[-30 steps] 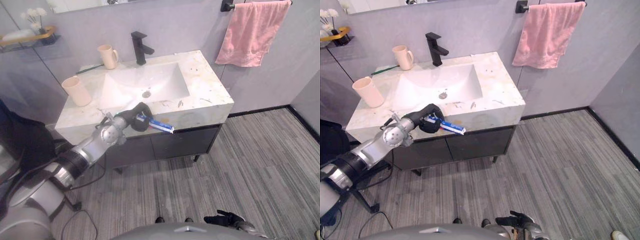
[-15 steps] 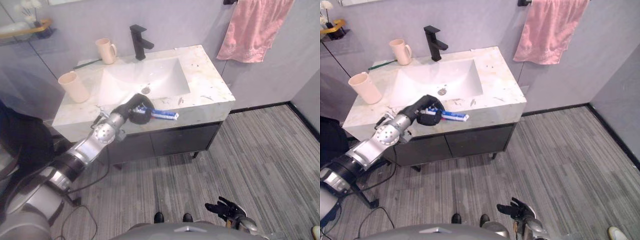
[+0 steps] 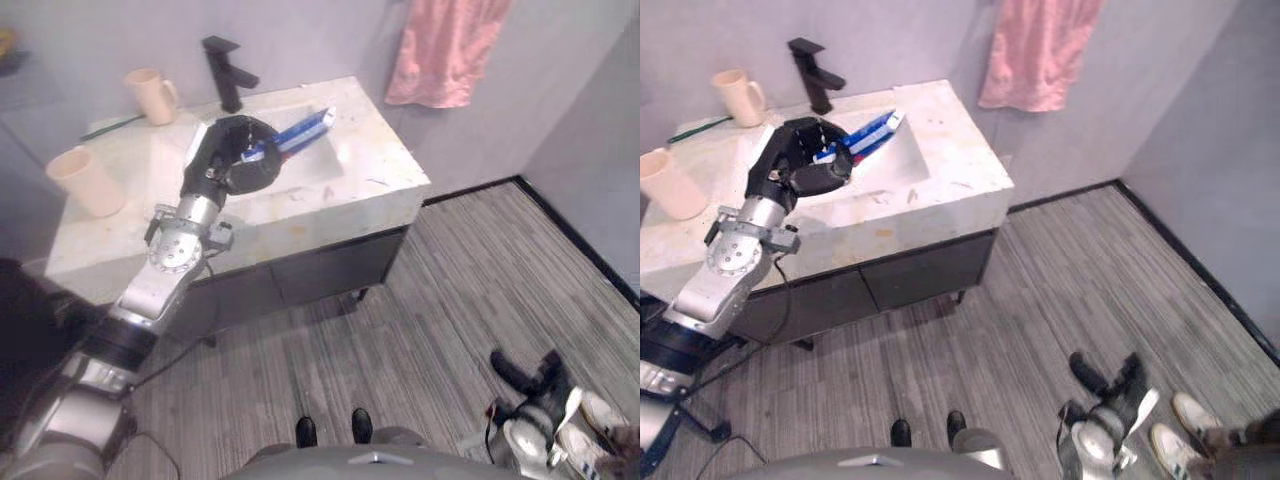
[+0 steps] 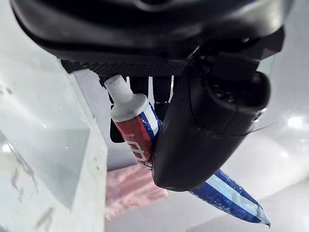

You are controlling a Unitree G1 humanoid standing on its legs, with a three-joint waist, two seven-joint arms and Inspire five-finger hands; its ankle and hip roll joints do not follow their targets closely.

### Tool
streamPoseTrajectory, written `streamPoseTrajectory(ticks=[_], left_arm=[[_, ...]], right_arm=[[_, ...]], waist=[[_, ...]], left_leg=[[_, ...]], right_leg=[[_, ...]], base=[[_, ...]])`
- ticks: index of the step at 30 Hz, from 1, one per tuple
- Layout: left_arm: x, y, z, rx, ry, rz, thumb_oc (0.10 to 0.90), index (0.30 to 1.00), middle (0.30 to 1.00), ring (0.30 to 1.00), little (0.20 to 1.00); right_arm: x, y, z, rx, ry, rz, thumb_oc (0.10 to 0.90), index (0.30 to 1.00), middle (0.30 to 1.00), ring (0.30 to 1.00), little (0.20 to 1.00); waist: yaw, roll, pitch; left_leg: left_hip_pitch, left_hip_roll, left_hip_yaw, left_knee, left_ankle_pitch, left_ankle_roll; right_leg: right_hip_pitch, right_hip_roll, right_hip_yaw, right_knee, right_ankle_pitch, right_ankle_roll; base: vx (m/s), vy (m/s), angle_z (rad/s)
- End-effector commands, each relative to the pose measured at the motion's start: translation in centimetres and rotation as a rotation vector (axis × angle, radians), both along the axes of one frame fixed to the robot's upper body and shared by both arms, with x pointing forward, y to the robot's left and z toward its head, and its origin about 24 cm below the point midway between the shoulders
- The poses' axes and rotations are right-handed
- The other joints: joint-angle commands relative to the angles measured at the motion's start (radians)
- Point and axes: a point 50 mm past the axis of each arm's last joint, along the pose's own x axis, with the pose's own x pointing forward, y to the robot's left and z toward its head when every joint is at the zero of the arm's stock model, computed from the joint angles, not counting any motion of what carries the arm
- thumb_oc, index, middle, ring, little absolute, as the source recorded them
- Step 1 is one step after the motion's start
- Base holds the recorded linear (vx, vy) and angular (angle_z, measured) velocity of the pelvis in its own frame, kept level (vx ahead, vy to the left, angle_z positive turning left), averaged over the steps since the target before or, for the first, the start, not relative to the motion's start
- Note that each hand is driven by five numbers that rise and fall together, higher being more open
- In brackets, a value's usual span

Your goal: Organize the bathroom.

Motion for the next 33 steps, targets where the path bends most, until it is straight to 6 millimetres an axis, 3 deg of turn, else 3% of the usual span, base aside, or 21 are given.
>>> streamPoseTrajectory(ticks=[1, 2, 4, 5, 6, 8, 9, 12, 16, 21, 26, 28, 33], left_arm=[[-0.9, -0.2, 7.0, -0.273, -0.313, -0.072, 0.400, 0.300, 0.300, 0.300, 0.300], [-1.0, -0.3, 7.1, -0.288, -0.310, -0.073, 0.400, 0.300, 0.300, 0.300, 0.300], [-1.3, -0.5, 7.3, -0.378, -0.310, -0.081, 0.400, 0.300, 0.300, 0.300, 0.300], [-1.4, -0.4, 7.4, -0.398, -0.310, -0.077, 0.400, 0.300, 0.300, 0.300, 0.300], [-1.6, -0.3, 7.6, -0.454, -0.312, -0.071, 0.400, 0.300, 0.300, 0.300, 0.300], [-1.8, -0.4, 7.8, -0.486, -0.309, -0.073, 0.400, 0.300, 0.300, 0.300, 0.300], [-1.9, -0.5, 7.9, -0.500, -0.305, -0.070, 0.400, 0.300, 0.300, 0.300, 0.300], [-2.0, -1.7, 8.1, -0.510, -0.274, -0.093, 0.400, 0.300, 0.300, 0.300, 0.300], [-1.6, -3.3, 8.3, -0.501, -0.243, -0.117, 0.400, 0.300, 0.300, 0.300, 0.300], [-0.7, -4.7, 8.3, -0.511, -0.210, -0.162, 0.400, 0.300, 0.300, 0.300, 0.300], [-0.1, -5.5, 8.4, -0.545, -0.191, -0.187, 0.400, 0.300, 0.300, 0.300, 0.300], [0.2, -6.3, 8.4, -0.551, -0.178, -0.204, 0.400, 0.300, 0.300, 0.300, 0.300], [0.7, -6.8, 8.1, -0.555, -0.168, -0.210, 0.400, 0.300, 0.300, 0.300, 0.300]], right_arm=[[2.1, -2.6, 10.8, -0.525, -0.438, -0.117, 0.800, 0.900, 0.900, 0.900, 0.900], [2.3, -2.8, 12.2, -0.567, -0.482, -0.111, 0.800, 0.900, 0.900, 0.900, 0.900], [2.3, -2.8, 17.0, -0.705, -0.704, -0.069, 0.800, 0.900, 0.900, 0.900, 0.900], [2.3, -2.8, 17.8, -0.727, -0.741, -0.053, 0.800, 0.900, 0.900, 0.900, 0.900], [2.1, -2.3, 21.3, -0.811, -0.900, 0.015, 0.800, 0.900, 0.900, 0.900, 0.900], [2.0, -1.9, 23.2, -0.821, -1.011, 0.075, 0.800, 0.900, 0.900, 0.900, 0.900], [1.8, -0.7, 25.7, -0.831, -1.165, 0.198, 0.800, 0.900, 0.900, 0.900, 0.900], [3.0, 1.8, 29.0, -0.788, -1.329, 0.445, 0.800, 0.900, 0.900, 0.900, 0.900], [6.2, 6.1, 31.7, -0.712, -1.357, 0.789, 0.800, 0.900, 0.900, 0.900, 0.900], [11.1, 10.7, 33.0, -0.468, -1.297, 1.135, 0.800, 0.900, 0.900, 0.900, 0.900], [14.4, 13.6, 31.7, -0.226, -1.206, 1.314, 0.800, 0.900, 0.900, 0.900, 0.900], [15.2, 15.6, 30.8, -0.126, -1.163, 1.420, 0.800, 0.900, 0.900, 0.900, 0.900], [16.1, 17.6, 29.4, 0.031, -1.106, 1.504, 0.800, 0.900, 0.900, 0.900, 0.900]], waist=[[-0.025, -0.014, -0.056], [-0.029, -0.015, -0.056], [-0.038, -0.014, -0.057], [-0.039, -0.014, -0.058], [-0.039, -0.014, -0.061], [-0.035, -0.014, -0.064], [-0.023, -0.018, -0.069], [0.011, -0.025, -0.075], [0.062, -0.040, -0.086], [0.128, -0.061, -0.092], [0.174, -0.075, -0.097], [0.189, -0.080, -0.101], [0.201, -0.085, -0.108]], left_leg=[[0.052, -0.028, 0.058, 0.003, -0.048, 0.031], [0.052, -0.028, 0.061, 0.003, -0.048, 0.032], [0.051, -0.028, 0.072, 0.003, -0.052, 0.034], [0.051, -0.028, 0.072, 0.003, -0.052, 0.035], [0.056, -0.029, 0.073, 0.003, -0.064, 0.036], [0.058, -0.030, 0.072, 0.003, -0.065, 0.038], [0.057, -0.031, 0.073, 0.003, -0.065, 0.037], [0.054, -0.036, 0.061, 0.003, -0.065, 0.039], [0.045, -0.041, 0.040, 0.003, -0.056, 0.038], [0.033, -0.047, 0.008, 0.003, -0.045, 0.034], [0.030, -0.051, -0.013, 0.003, -0.040, 0.032], [0.026, -0.052, -0.021, 0.003, -0.035, 0.030], [0.023, -0.052, -0.024, 0.003, -0.030, 0.026]], right_leg=[[-0.037, 0.001, 0.029, 0.005, 0.037, 0.047], [-0.038, 0.001, 0.032, 0.005, 0.037, 0.049], [-0.041, 0.000, 0.038, 0.007, 0.036, 0.053], [-0.042, 0.000, 0.038, 0.009, 0.036, 0.054], [-0.036, -0.001, 0.039, 0.009, 0.024, 0.057], [-0.034, -0.003, 0.040, 0.008, 0.022, 0.059], [-0.033, -0.006, 0.035, 0.010, 0.021, 0.061], [-0.028, -0.014, 0.023, 0.002, 0.023, 0.063], [-0.024, -0.024, -0.001, -0.002, 0.025, 0.060], [-0.015, -0.043, -0.052, -0.004, 0.025, 0.058], [-0.003, -0.055, -0.096, -0.006, 0.020, 0.058], [0.000, -0.058, -0.113, -0.008, 0.019, 0.055], [0.006, -0.058, -0.128, -0.008, 0.015, 0.052]], base=[[-0.05, 0.059, -0.16], [-0.07, 0.085, -0.21], [-0.06, 0.077, -0.22], [-0.02, 0.083, -0.24], [-0.03, 0.055, -0.19], [-0.01, 0.056, -0.06], [-0.01, 0.060, -0.03], [-0.04, 0.033, 0.00], [-0.03, -0.001, 0.06], [-0.02, -0.010, 0.28], [0.02, -0.010, 0.36], [0.04, 0.000, 0.31], [0.04, 0.005, 0.19]])
